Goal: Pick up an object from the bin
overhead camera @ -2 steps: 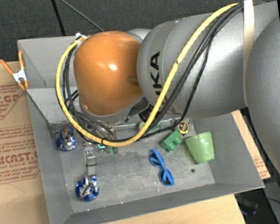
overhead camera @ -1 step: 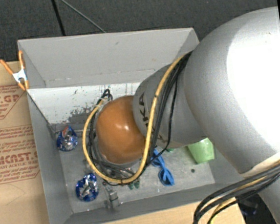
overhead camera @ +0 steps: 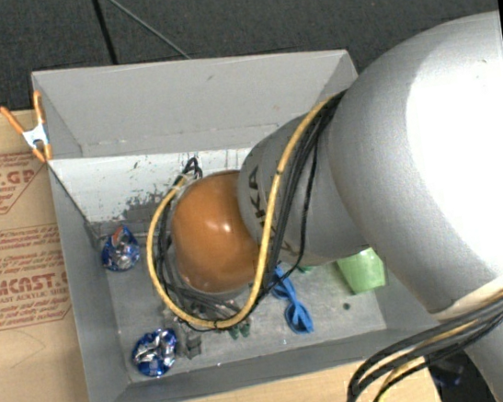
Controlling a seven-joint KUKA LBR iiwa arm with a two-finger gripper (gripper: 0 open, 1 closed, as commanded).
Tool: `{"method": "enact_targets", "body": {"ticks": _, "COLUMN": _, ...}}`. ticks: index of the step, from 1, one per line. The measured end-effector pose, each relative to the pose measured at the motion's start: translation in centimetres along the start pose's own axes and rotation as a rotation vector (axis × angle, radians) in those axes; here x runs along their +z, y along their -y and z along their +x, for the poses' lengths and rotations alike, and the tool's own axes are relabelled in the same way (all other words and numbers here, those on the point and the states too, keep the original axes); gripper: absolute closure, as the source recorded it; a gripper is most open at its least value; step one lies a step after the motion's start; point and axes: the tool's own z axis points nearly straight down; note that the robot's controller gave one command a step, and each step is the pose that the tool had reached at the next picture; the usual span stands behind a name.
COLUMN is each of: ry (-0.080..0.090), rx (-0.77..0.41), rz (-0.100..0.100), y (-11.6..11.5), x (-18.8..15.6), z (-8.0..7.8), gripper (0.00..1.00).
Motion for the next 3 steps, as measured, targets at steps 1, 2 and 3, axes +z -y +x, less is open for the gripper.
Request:
{"method": "enact_targets", "body": {"ticks": 1, "ry": -0.003, "rx": 0.256, "rz": 0.005, "y": -4.6, "x": -0.1, "z": -2.5, "gripper": 1.0}}
{"method": "enact_targets", "body": {"ticks": 2, "ry": -0.001, "rx": 0.258, "rz": 0.002, "y": -4.7, "x": -0.1, "z": -2.6, "gripper": 0.0}}
{"method": "enact_targets", "body": {"ticks": 3, "ry": 0.008, "rx": 0.118, "rz": 0.001, "y": -5.2, "x": -0.4, "z": -0.7, "gripper": 0.0}}
